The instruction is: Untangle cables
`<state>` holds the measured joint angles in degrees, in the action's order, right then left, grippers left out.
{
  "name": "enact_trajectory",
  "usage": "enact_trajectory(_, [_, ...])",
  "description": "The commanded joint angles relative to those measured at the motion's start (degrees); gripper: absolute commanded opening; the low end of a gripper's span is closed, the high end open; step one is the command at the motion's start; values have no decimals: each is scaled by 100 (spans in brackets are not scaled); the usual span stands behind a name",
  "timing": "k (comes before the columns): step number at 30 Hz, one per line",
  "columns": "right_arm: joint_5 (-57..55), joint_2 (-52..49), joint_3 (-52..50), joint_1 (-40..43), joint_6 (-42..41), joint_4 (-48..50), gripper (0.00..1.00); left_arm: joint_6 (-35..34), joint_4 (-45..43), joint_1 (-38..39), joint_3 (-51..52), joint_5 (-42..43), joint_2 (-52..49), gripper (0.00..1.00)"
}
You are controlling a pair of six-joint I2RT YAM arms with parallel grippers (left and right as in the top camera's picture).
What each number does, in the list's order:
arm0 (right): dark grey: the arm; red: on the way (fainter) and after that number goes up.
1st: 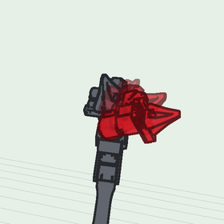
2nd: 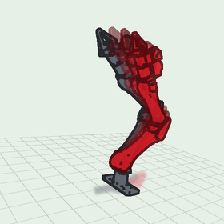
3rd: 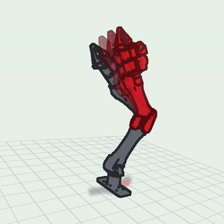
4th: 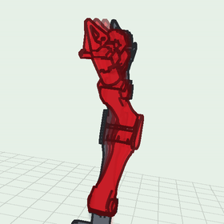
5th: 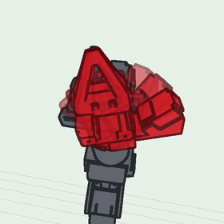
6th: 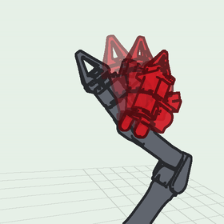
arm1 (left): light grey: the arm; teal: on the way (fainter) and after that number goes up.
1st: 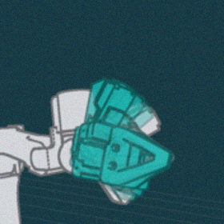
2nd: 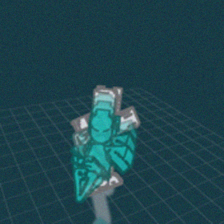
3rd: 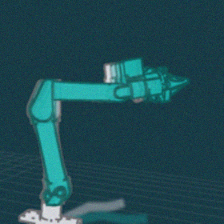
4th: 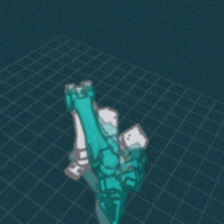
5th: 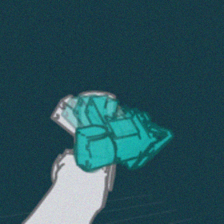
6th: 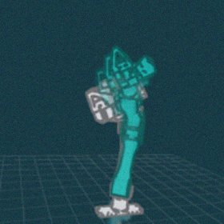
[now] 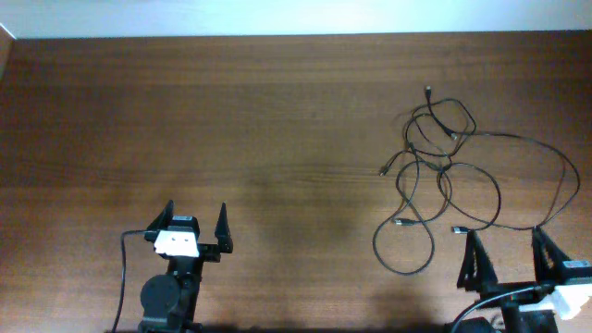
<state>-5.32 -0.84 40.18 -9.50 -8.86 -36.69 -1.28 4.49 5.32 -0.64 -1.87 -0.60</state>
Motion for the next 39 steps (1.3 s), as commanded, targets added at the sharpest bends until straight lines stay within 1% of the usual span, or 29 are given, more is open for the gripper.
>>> enact_trajectory(1, [-4, 61, -750, 20, 2, 1624, 98, 70, 35, -28, 9, 63, 31, 99])
enact_trajectory(2, [52, 61, -1185, 20, 2, 2734, 98, 70, 33, -28, 9, 63, 31, 99])
enact_trajectory(5, [66, 61, -2011, 20, 2, 4496, 98, 70, 35, -28, 9, 63, 31, 99])
enact_trajectory(6, [90, 61, -2459, 20, 0, 5254, 99, 70, 35, -28, 9, 63, 31, 99])
enact_trajectory(7, [105, 61, -2769, 22, 2, 5663, 99, 70, 35, -28, 9, 63, 31, 99])
enact_trajectory(9, [101, 61, -3274, 26, 2, 5982, 98, 70, 33, -28, 9, 63, 31, 99])
enact_trajectory(13, [105, 61, -3950, 26, 0, 5967, 98, 68, 35, -28, 9, 63, 31, 99])
enact_trajectory(16, [105, 63, -3987, 26, 2, 5222, 98, 70, 35, -28, 9, 63, 31, 99])
enact_trajectory(19, [55, 63, -3987, 26, 4, 3585, 98, 70, 35, -28, 9, 63, 31, 99])
enact_trajectory(20, [15, 63, -3987, 26, 9, 3222, 98, 70, 33, -28, 9, 63, 31, 99])
enact_trajectory(24, [20, 63, -3987, 26, 544, 3246, 98, 70, 33, -28, 9, 63, 31, 99])
enact_trajectory(39, [20, 52, -3987, 24, 544, 3248, 98, 70, 33, -28, 9, 63, 31, 99])
